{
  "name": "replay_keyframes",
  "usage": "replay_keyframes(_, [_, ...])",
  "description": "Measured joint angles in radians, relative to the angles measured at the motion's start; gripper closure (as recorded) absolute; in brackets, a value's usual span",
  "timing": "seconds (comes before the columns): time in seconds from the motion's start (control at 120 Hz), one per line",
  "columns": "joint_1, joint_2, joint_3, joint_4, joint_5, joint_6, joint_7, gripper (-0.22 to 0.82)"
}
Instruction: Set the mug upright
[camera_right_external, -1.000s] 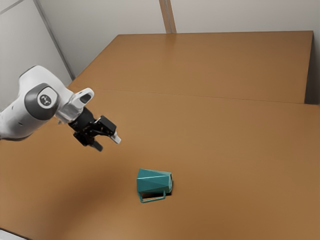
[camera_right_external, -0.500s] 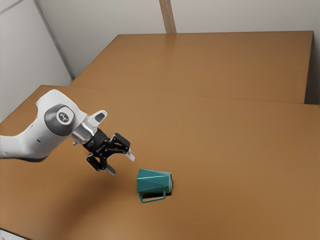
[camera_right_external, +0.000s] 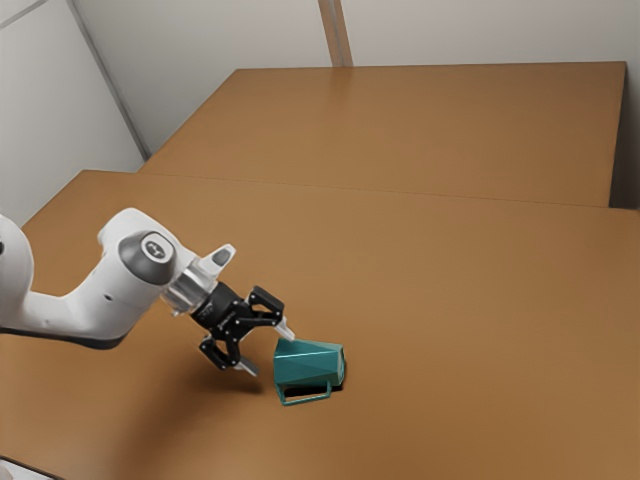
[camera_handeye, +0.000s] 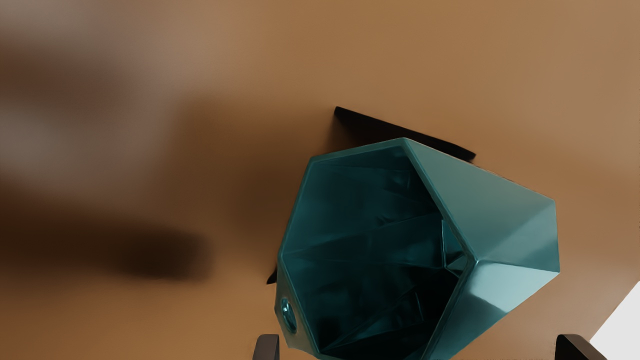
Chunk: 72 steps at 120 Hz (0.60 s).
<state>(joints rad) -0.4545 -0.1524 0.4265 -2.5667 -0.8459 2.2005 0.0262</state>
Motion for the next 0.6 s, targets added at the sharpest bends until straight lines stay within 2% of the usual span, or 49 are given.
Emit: replay_keyframes(0.6, [-0.033, 0.064, 0.000, 0.036, -0.111, 0.004, 0.119, 0.00])
